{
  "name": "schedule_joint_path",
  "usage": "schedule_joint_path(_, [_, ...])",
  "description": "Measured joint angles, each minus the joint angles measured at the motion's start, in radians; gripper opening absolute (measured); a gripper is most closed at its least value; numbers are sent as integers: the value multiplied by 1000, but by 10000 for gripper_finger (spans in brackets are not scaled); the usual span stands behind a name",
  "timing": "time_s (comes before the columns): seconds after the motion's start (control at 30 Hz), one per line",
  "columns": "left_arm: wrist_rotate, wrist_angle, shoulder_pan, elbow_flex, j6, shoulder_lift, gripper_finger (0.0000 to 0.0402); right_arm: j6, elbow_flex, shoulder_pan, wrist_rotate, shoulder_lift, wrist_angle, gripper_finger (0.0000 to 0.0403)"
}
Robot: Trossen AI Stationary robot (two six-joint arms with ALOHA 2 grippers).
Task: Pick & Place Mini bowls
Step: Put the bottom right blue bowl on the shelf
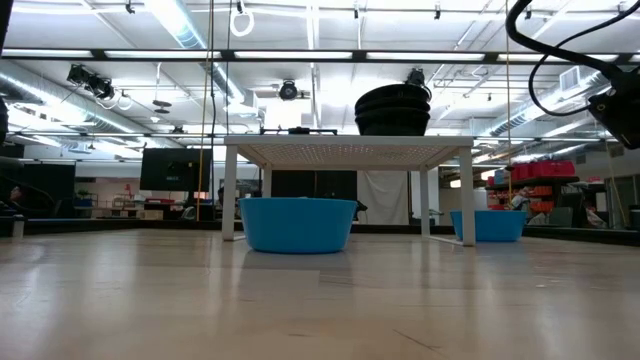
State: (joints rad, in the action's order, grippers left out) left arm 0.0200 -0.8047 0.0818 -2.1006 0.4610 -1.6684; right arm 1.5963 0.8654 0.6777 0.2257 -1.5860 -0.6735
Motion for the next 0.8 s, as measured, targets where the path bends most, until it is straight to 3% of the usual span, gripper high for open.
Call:
schedule_joint_path(0.6, [0,0,0,0,0,0,179,-10,0,-4,0,0,0,0])
schedule_joint_path(0.8, [0,0,0,0,0,0,179,-87,47,-28,0,0,-24,0])
